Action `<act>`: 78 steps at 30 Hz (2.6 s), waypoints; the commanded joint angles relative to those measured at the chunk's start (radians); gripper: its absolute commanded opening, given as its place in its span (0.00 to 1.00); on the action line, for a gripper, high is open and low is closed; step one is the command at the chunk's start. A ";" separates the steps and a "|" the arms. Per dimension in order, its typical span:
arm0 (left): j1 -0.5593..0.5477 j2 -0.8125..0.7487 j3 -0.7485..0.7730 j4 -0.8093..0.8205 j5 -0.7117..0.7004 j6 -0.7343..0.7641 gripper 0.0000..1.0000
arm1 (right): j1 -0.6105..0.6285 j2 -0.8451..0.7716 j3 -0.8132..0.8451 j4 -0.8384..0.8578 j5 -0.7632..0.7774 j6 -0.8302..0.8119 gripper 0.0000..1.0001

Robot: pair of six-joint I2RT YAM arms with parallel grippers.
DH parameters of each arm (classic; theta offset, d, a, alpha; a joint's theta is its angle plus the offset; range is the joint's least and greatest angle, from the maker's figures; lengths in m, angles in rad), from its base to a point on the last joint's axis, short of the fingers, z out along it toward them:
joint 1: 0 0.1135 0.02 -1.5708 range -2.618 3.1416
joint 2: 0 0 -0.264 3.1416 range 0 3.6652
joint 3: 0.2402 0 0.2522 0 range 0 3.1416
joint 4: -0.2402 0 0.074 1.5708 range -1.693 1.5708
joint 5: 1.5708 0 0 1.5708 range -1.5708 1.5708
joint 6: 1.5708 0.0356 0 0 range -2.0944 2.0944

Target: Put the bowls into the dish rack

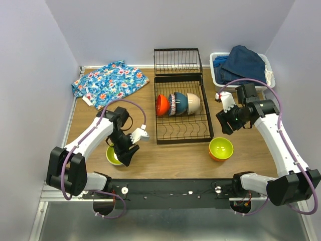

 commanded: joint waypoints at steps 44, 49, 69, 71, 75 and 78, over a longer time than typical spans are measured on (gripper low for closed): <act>-0.108 0.046 -0.001 0.000 -0.076 -0.074 0.51 | -0.001 -0.066 -0.087 0.031 0.008 -0.007 0.66; -0.123 0.062 -0.037 0.049 -0.076 -0.084 0.52 | -0.002 -0.049 -0.077 0.035 0.007 -0.007 0.66; -0.158 0.092 0.028 -0.096 0.075 0.012 0.14 | -0.001 -0.040 -0.074 0.046 0.013 -0.008 0.68; -0.158 0.092 0.035 -0.099 0.067 0.008 0.11 | -0.001 -0.041 -0.074 0.046 0.013 -0.008 0.68; -0.154 0.058 0.083 -0.115 -0.003 -0.020 0.04 | -0.002 -0.043 -0.071 0.046 0.011 -0.007 0.68; -0.149 -0.015 0.117 -0.105 -0.083 -0.052 0.00 | -0.001 -0.044 -0.073 0.045 0.008 -0.007 0.68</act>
